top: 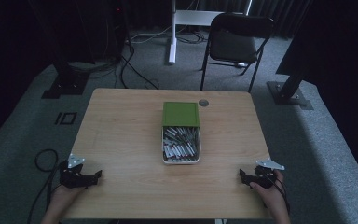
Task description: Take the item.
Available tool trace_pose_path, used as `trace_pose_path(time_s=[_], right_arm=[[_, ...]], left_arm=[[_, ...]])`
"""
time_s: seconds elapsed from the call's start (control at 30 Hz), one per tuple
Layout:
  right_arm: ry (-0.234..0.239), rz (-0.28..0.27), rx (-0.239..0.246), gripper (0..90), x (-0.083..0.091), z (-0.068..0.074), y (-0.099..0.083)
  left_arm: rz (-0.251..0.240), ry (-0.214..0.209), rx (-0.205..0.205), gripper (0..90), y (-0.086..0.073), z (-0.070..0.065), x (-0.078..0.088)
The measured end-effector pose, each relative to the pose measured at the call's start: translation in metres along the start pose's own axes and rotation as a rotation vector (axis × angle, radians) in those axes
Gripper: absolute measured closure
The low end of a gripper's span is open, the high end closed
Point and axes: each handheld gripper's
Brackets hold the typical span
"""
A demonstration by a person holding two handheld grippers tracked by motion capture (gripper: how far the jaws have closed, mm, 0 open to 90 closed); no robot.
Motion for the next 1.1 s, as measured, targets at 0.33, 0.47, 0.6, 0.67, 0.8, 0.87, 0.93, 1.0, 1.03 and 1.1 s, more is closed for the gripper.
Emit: trace_pose_path(time_s=[0.33,0.47,0.6,0.67,0.8,0.87,0.93,1.0,1.03,1.1], right_arm=[[-0.005,-0.001,-0.002,12.7,0.0001,0.0005,-0.0002],[-0.008,-0.001,-0.003,12.4,-0.0002,0.001,-0.0001],[-0.01,-0.001,-0.004,12.5,-0.0002,0.0012,-0.0002],[-0.014,-0.001,-0.008,12.4,-0.0002,0.0018,-0.0001],[-0.029,-0.003,-0.016,12.5,-0.0004,0.004,0.0],[-0.035,-0.003,-0.018,12.7,-0.0004,0.0052,0.0001],[-0.037,-0.003,-0.019,12.7,-0.0006,0.0063,0.0003],[-0.039,-0.001,-0.022,12.7,-0.0009,0.0068,0.0007],[-0.042,0.004,-0.028,13.4,-0.0016,0.0075,0.0019],[-0.031,-0.003,-0.043,13.5,-0.0026,0.008,0.0033]], left_arm=[[-0.002,0.028,0.02,1.4,-0.0001,0.0013,-0.0001],[0.001,0.026,0.018,1.5,-0.0002,0.0015,0.0004],[0.0,0.026,0.018,1.4,-0.0003,0.0014,0.0004],[0.001,0.026,0.018,1.4,-0.0003,0.0014,0.0004],[0.001,0.024,0.017,1.4,-0.0002,0.0016,0.0004],[0.001,0.025,0.017,1.4,-0.0002,0.0016,0.0004],[0.001,0.024,0.016,1.4,-0.0002,0.0016,0.0004],[0.001,0.025,0.017,1.4,-0.0002,0.0016,0.0004],[0.001,0.024,0.016,1.4,-0.0002,0.0016,0.0004],[0.0,0.024,0.017,1.4,-0.0002,0.0015,0.0003]])
Point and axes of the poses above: each handheld gripper's, and its own axes: x roughly backward along the jaws, y roughly out of its top, z roughly to its left, and after that the axes turned 13 degrees about -z, right-handed
